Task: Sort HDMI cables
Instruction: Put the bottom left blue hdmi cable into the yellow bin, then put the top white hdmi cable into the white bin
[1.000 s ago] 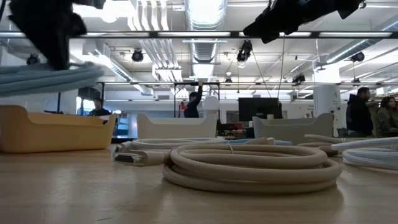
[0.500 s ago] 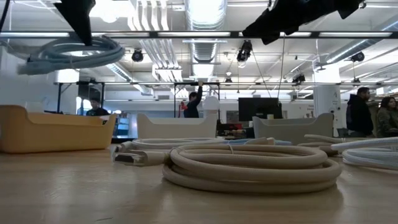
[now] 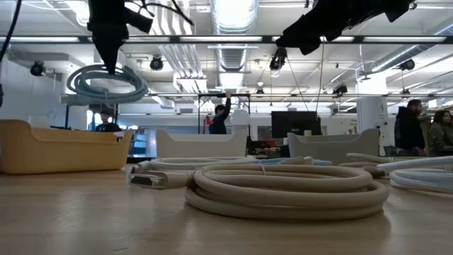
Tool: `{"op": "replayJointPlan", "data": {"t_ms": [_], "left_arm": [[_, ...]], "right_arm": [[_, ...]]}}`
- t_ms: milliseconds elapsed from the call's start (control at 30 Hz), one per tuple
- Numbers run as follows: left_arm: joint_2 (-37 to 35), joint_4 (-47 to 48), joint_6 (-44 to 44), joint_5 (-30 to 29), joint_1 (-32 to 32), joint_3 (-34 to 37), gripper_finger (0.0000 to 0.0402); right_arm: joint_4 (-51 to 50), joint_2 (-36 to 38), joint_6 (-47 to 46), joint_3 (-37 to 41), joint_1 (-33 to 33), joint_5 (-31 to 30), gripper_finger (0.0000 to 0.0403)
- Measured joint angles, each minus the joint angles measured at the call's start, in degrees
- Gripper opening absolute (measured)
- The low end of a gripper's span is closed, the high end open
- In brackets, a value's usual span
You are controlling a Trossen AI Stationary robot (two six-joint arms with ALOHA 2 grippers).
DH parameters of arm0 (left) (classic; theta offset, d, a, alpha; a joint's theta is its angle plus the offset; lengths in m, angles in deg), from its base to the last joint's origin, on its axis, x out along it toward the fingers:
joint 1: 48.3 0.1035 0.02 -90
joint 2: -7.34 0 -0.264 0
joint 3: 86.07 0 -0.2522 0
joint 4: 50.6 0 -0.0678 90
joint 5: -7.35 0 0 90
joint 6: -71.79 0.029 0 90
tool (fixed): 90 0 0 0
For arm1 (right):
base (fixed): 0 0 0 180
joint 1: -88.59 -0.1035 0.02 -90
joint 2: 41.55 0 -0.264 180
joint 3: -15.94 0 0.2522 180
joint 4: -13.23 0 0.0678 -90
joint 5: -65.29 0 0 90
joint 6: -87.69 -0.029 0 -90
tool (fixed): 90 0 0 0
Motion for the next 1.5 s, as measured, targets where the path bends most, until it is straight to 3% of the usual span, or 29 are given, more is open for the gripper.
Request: {"op": "replayJointPlan", "data": {"t_ms": [200, 500, 767, 1100, 1500], "left_arm": [[0.0, 0.0, 2.0, 0.0, 5.2, 5.7, 0.0011], [0.1, -0.9, -0.5, -1.1, 6.2, 17.3, 0.0016], [0.1, -4.2, -1.6, -0.4, 6.2, 24.2, 0.0065], [0.1, -4.3, -1.2, -0.1, 6.2, 23.3, 0.0131], [0.1, -1.9, -2.6, 4.6, 6.1, 17.5, 0.0145]], "right_arm": [[0.1, 0.0, 0.6, 0.3, 0.0, -0.9, 0.0192], [0.2, 0.0, 0.8, 1.0, 0.0, -1.7, 0.0190], [0.1, 0.0, 0.6, 1.2, 0.0, -1.7, 0.0190], [0.2, 0.0, 0.2, 2.0, 0.0, -1.7, 0.0190], [1.1, 0.0, -2.6, 2.8, 0.0, -1.7, 0.0189]]}}
